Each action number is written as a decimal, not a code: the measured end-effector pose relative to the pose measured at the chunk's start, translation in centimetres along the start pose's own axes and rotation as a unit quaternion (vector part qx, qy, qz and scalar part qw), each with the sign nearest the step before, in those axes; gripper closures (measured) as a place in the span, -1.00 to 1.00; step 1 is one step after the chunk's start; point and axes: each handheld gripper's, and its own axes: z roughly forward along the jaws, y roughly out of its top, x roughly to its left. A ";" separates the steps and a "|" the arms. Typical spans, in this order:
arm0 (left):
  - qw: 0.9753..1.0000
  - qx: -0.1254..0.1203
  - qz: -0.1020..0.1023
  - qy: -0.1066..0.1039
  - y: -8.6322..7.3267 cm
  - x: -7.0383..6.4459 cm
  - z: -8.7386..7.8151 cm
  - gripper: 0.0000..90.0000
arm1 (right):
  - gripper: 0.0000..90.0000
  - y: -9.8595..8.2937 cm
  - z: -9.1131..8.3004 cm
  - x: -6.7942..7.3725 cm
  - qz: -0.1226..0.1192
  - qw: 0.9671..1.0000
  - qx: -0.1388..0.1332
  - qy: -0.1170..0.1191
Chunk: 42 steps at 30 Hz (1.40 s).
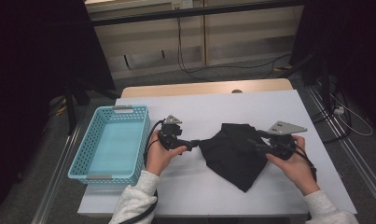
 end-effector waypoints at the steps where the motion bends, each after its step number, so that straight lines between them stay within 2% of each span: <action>1: 1.000 0.001 -0.002 -0.002 -0.1 0.0 0.0 -0.74 | 0.03 0.3 0.4 0.5 -0.007 1.000 -0.004 0.013; 3: 1.000 0.004 -0.001 -0.002 -0.2 0.1 -0.2 -0.74 | -0.11 0.7 1.1 1.7 -0.010 0.999 0.001 0.032; 5: 1.000 0.003 -0.002 0.003 -0.3 0.3 -0.4 -0.74 | -0.10 0.8 1.9 2.9 -0.032 0.998 0.013 0.049; 6: 1.000 0.001 -0.006 0.004 -0.4 0.4 -0.6 -0.74 | -0.10 0.4 2.5 3.7 -0.044 0.996 0.031 0.065; 8: 1.000 0.001 -0.003 0.006 -0.4 0.4 -0.7 -0.74 | -0.04 0.1 2.8 4.0 -0.051 0.996 0.041 0.067; 9: 1.000 0.001 -0.002 0.006 -0.4 0.4 -0.8 -0.74 | 0.15 -0.2 2.9 4.2 -0.061 0.995 0.051 0.061; 11: 1.000 0.001 -0.002 0.006 -0.4 0.3 -0.8 -0.74 | 0.81 -0.5 3.0 4.1 -0.065 0.994 0.060 0.062; 12: 1.000 0.001 -0.002 0.006 -0.4 0.3 -0.8 -0.74 | 0.91 -0.5 2.8 3.8 -0.062 0.995 0.057 0.059; 13: 1.000 0.001 -0.001 0.005 -0.4 0.3 -0.7 -0.74 | 0.93 -0.4 2.5 3.4 -0.054 0.995 0.057 0.055; 15: 1.000 0.000 -0.003 0.004 -0.4 0.2 -0.7 -0.74 | 0.93 0.2 1.2 1.8 -0.018 0.998 0.027 0.058; 16: 1.000 0.001 -0.003 0.004 -0.4 0.2 -0.7 -0.74 | 0.93 0.2 1.2 1.8 -0.018 0.998 0.027 0.058; 17: 1.000 0.000 -0.004 0.004 -0.4 0.2 -0.6 -0.74 | 0.93 0.3 0.6 1.2 -0.008 0.999 0.013 0.052; 20: 1.000 0.000 -0.003 0.003 -0.4 0.2 -0.7 -0.74 | 0.93 0.3 -0.6 -0.3 0.009 0.999 -0.006 0.037; 23: 1.000 -0.004 -0.007 0.006 -0.4 0.2 -0.7 -0.74 | 0.93 -0.2 -1.2 -1.5 0.015 1.000 -0.003 0.015; 26: 1.000 0.000 -0.003 0.006 -0.4 0.2 -0.7 -0.74 | 0.93 -0.8 -1.2 -2.4 0.014 1.000 0.012 -0.007; 28: 1.000 -0.001 -0.003 0.007 -0.4 0.3 -0.7 -0.74 | 0.92 -1.3 -1.0 -2.9 0.023 0.999 0.020 -0.020; 30: 1.000 0.001 -0.002 0.007 -0.4 0.3 -0.7 -0.74 | 0.92 -1.5 -0.9 -3.0 0.028 0.999 0.019 -0.016; 38: 1.000 -0.001 0.000 0.006 -0.3 0.1 -0.8 -0.74 | 0.90 -1.5 0.0 -2.4 0.007 0.999 0.035 -0.023; 40: 1.000 -0.002 0.002 0.007 -0.3 0.1 -0.9 -0.74 | 0.84 -1.6 0.1 -2.3 0.011 0.999 0.034 -0.020; 42: 1.000 -0.003 0.000 0.006 -0.3 0.1 -0.9 -0.74 | 0.74 -1.6 0.3 -1.9 0.005 0.999 0.037 -0.013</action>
